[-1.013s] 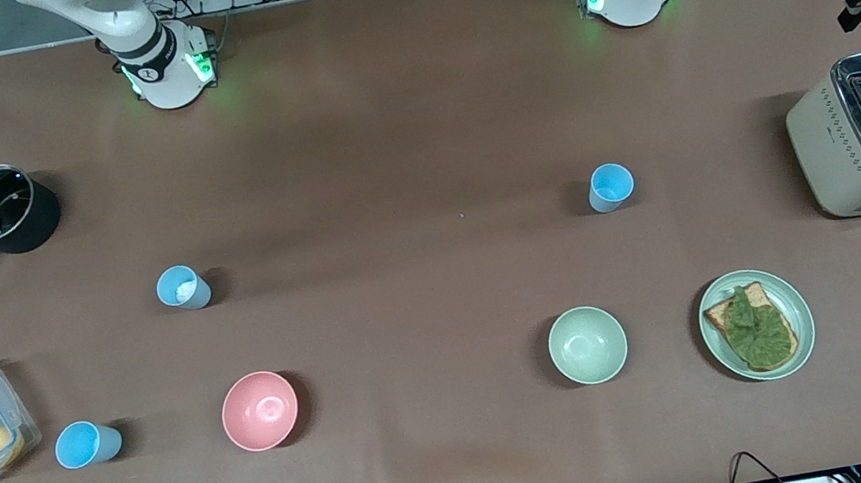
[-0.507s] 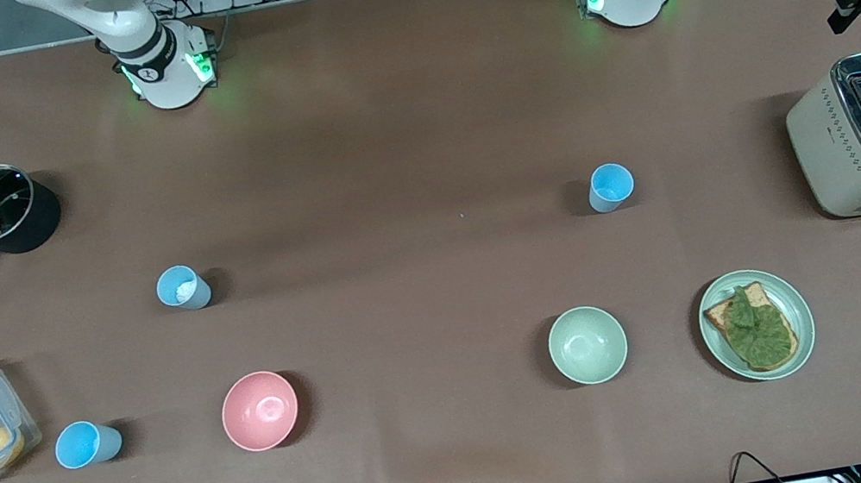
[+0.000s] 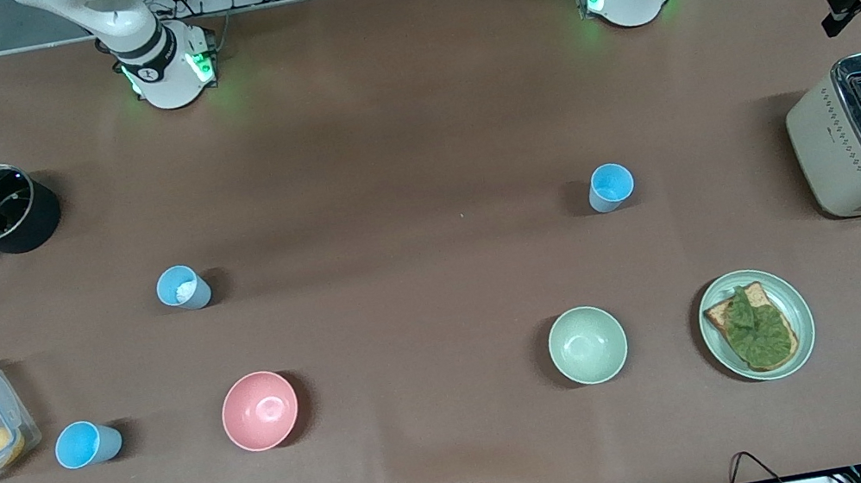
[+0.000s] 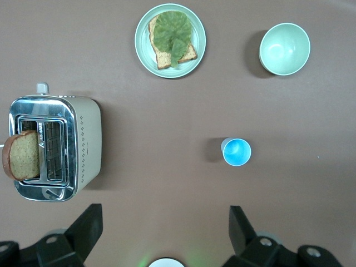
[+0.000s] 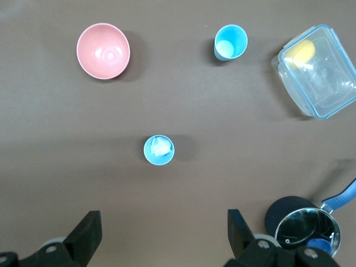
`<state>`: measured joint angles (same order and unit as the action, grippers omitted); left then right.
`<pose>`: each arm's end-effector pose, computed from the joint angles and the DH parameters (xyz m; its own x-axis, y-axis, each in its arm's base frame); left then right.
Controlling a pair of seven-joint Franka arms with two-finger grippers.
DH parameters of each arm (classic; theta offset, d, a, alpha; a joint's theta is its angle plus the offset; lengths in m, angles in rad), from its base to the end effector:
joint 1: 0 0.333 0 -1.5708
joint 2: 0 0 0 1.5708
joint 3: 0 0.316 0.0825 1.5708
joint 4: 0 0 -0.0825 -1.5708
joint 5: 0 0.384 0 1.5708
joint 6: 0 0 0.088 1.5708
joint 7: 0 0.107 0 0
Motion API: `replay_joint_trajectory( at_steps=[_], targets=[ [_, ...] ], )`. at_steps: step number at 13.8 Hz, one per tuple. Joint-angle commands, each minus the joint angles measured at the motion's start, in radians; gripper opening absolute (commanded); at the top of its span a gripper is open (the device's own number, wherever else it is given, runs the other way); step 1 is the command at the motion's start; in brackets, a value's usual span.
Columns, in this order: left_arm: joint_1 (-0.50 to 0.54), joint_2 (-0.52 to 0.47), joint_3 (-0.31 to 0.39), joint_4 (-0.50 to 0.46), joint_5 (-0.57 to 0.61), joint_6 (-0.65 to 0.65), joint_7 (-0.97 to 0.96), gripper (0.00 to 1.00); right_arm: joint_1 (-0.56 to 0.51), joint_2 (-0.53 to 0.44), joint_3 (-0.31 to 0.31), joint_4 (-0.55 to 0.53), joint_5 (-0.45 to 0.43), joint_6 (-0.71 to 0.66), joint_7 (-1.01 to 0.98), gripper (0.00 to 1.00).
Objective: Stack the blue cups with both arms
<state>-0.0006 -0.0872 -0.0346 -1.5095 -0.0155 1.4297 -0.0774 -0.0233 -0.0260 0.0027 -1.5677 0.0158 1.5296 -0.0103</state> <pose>0.5106 -0.0208 0.6870 0.9992 0.0401 0.0064 0.0400 -0.9991 0.0128 0.5423 -0.0094 0.6366 0.9999 -0.0097 -0.0119 -0.0098 -0.9998 -0.0159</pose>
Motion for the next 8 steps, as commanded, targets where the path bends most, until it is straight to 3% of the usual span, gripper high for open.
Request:
replay_joint_trajectory(
  at_steps=[1, 3, 5, 8],
  targets=[
    [-0.007, 0.011, -0.002, 0.006, -0.023, -0.009, -0.012, 1.0, 0.034, 0.011, -0.006, 0.012, -0.007, -0.034, -0.01, 1.0],
    [-0.002, 0.009, -0.004, 0.005, -0.023, -0.011, -0.01, 1.0, 0.098, 0.04, -0.007, 0.009, -0.025, -0.025, 0.003, 1.0],
    [-0.004, 0.009, -0.004, 0.005, -0.023, -0.009, -0.012, 1.0, 0.089, 0.098, -0.007, -0.005, -0.016, 0.059, 0.001, 1.0],
    [0.001, 0.018, -0.007, 0.002, -0.02, -0.009, -0.01, 1.0, 0.094, 0.12, -0.007, -0.127, -0.014, 0.208, -0.006, 1.0]
  ],
)
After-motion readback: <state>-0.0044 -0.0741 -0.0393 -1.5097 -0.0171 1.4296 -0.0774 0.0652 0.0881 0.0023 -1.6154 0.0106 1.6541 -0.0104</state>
